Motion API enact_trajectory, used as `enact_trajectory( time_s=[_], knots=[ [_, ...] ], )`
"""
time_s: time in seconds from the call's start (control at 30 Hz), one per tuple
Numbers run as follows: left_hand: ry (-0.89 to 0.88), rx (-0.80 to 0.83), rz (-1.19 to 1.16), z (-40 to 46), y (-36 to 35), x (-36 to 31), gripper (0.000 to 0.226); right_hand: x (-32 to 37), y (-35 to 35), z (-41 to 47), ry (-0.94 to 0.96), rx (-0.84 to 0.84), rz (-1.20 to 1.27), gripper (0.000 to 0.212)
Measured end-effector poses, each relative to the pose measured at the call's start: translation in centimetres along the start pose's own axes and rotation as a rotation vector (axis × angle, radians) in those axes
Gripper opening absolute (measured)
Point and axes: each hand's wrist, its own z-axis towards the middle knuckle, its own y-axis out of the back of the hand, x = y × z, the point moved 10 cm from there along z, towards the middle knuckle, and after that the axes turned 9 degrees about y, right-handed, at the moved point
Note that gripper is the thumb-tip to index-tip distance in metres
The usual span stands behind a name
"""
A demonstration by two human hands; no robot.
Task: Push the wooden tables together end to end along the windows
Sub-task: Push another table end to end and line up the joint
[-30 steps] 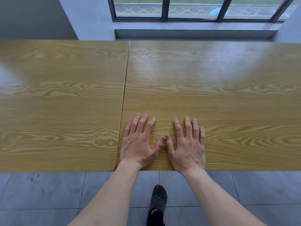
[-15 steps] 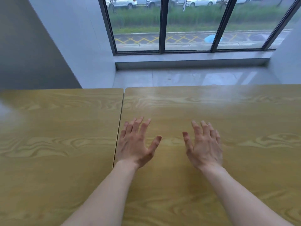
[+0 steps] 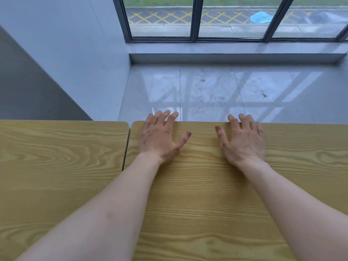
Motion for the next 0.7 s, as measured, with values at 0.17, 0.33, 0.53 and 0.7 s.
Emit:
enact_trajectory(
  time_s=[0.17,0.33,0.53,0.7],
  knots=[
    [0.017,0.064,0.020,2.6,-1.5,0.9,0.075,0.2,-1.7,2.7,0.041,0.040,-0.052,0.079],
    [0.013,0.068,0.074,2.7,-1.7,1.1,0.071,0.9,-1.5,2.7,0.042,0.000,-0.149,0.085],
    [-0.017,0.068,0.071,2.8,-1.8,1.3,0.073,1.7,-1.2,2.8,0.052,0.034,-0.207,0.081],
    [-0.008,0.067,0.066,2.9,-1.6,1.7,0.070,2.1,-1.6,3.1,0.064,0.028,-0.224,0.080]
  ],
)
